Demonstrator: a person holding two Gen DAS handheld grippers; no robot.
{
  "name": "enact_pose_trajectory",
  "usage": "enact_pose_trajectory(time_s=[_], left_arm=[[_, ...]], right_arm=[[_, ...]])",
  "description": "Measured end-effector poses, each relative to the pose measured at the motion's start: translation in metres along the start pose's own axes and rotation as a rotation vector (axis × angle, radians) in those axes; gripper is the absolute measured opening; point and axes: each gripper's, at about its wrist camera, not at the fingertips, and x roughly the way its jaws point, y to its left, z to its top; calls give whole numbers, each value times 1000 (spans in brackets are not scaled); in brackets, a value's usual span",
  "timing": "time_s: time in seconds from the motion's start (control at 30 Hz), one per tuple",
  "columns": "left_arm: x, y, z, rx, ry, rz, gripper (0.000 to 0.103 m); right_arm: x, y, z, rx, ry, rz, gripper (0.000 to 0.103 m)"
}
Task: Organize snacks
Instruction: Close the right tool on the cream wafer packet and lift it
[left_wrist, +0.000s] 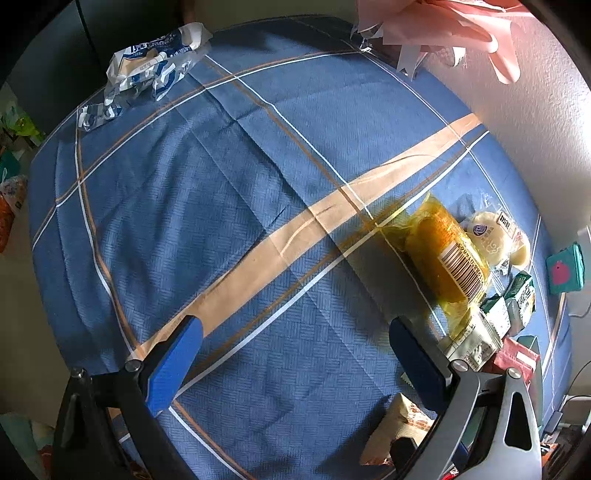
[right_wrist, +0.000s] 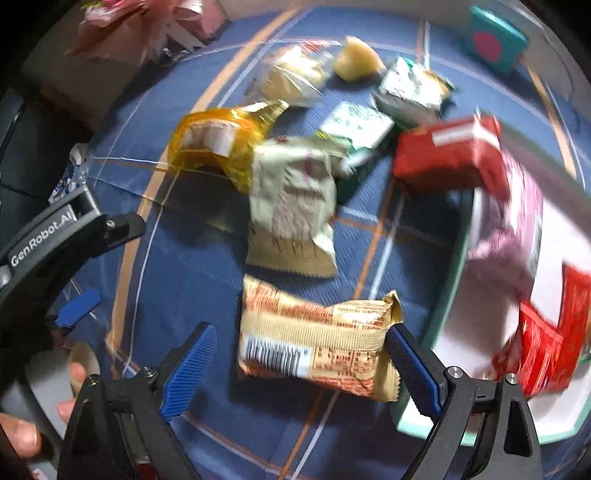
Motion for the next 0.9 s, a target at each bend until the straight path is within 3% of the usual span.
enact_pose_trajectory(time_s=[0.33, 0.57, 0.9], left_arm=[[4, -3, 0, -2, 7, 3, 101], [2, -5, -1, 4, -1, 0, 101], [-3, -16, 0, 30, -19, -5, 101]], right_arm=[[25, 15, -4, -80, 21, -140, 94], [13, 7, -3, -59, -9, -111, 80], [-41, -24, 2, 13, -98, -12, 77]])
